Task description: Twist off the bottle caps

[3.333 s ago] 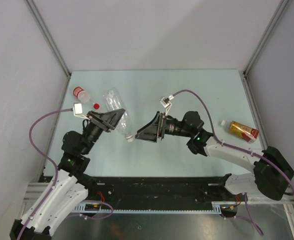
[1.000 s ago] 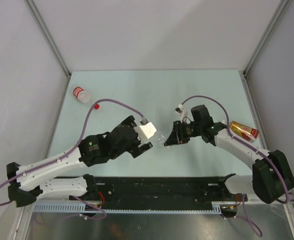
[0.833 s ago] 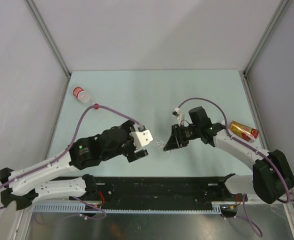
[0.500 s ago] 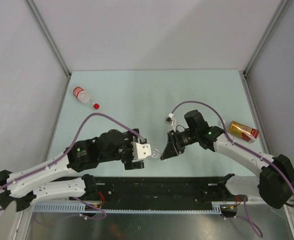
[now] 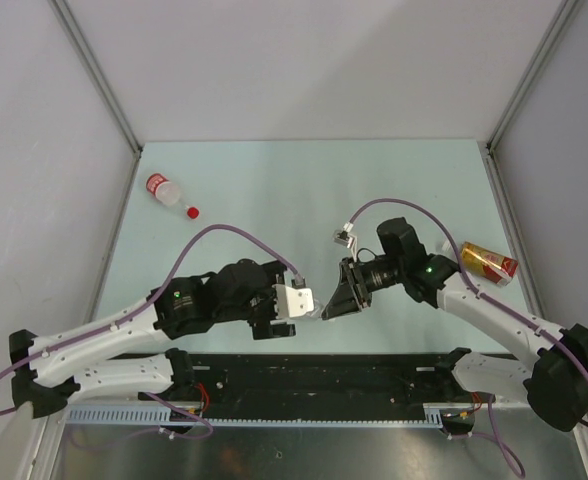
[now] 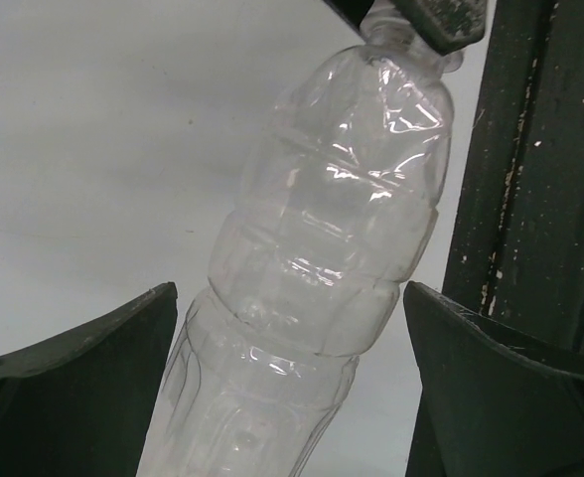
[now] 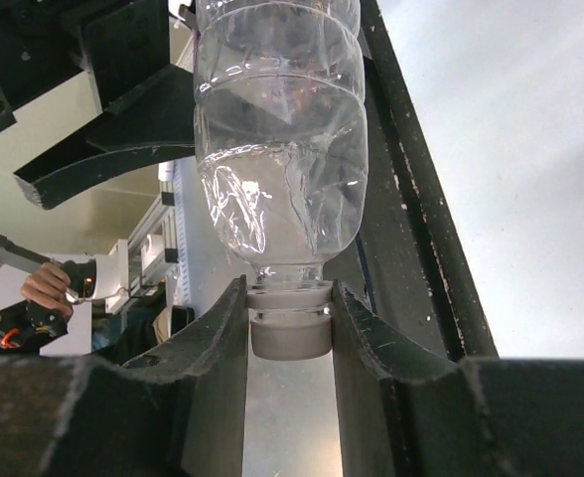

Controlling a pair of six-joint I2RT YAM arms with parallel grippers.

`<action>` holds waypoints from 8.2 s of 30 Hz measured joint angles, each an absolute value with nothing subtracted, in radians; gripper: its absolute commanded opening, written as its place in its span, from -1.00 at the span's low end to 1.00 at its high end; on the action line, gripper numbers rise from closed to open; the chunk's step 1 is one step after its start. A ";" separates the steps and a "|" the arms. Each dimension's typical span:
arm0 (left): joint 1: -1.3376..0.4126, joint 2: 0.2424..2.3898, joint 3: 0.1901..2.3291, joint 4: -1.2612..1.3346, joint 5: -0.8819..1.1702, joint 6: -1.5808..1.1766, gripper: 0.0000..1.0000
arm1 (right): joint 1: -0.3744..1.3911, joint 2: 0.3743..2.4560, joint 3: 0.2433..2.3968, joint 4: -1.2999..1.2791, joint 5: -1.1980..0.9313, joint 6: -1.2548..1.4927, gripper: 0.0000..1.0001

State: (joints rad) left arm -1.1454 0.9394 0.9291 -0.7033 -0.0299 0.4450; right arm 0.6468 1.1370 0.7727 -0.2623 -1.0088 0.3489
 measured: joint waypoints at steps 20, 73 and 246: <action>-1.139 1.018 0.966 -0.639 -0.118 0.396 -0.25 | 0.488 1.001 0.767 -0.070 -0.945 0.575 0.25; -1.114 0.832 0.582 0.229 0.210 -0.463 -0.22 | 0.785 0.743 0.781 0.089 -0.389 0.649 0.24; -1.433 0.738 0.513 -0.236 -0.561 -0.233 -1.00 | 0.570 1.140 0.910 0.043 -0.774 0.639 -1.00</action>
State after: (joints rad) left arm -1.4330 0.7380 0.5133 -0.2359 -0.5606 -0.2329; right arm 0.5697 1.1400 0.9100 0.0433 -0.7738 0.6392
